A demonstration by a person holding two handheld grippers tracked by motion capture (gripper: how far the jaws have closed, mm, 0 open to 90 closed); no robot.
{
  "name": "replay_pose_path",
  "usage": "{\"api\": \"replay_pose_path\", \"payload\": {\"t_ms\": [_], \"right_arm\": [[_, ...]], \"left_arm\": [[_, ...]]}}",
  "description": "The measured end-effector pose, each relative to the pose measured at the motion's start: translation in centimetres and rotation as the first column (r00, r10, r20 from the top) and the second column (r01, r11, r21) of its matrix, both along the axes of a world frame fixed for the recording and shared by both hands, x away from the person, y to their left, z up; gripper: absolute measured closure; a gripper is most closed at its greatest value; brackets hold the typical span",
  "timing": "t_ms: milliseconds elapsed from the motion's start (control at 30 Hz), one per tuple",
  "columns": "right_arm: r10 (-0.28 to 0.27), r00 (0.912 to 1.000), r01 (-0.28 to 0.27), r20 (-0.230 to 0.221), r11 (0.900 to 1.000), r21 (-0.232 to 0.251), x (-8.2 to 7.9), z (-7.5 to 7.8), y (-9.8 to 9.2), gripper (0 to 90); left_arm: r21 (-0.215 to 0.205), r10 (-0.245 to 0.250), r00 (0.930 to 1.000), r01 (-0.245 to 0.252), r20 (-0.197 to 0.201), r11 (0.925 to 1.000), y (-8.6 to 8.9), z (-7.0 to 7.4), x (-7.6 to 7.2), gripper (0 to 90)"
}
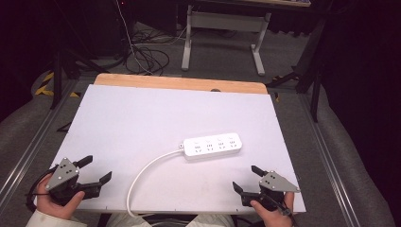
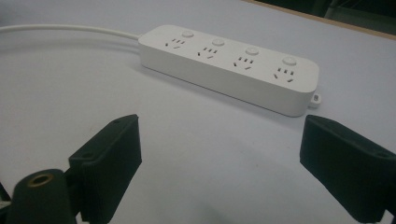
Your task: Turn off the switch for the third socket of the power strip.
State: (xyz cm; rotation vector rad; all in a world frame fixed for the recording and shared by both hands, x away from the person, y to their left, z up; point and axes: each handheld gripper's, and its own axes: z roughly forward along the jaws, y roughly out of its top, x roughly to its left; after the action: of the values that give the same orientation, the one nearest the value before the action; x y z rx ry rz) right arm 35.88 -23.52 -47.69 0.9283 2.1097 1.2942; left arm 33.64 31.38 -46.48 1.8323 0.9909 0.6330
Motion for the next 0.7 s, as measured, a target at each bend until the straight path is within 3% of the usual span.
{"api": "replay_pose_path", "payload": {"t_ms": [700], "right_arm": [[0.014,0.9999,-0.014,-0.007,1.000,-0.004,0.13,0.80,0.29,14.7]], "left_arm": [[0.014,0.013,0.9999,-0.013,0.003,0.9998,-0.04,-0.08,0.07,11.4]]}}
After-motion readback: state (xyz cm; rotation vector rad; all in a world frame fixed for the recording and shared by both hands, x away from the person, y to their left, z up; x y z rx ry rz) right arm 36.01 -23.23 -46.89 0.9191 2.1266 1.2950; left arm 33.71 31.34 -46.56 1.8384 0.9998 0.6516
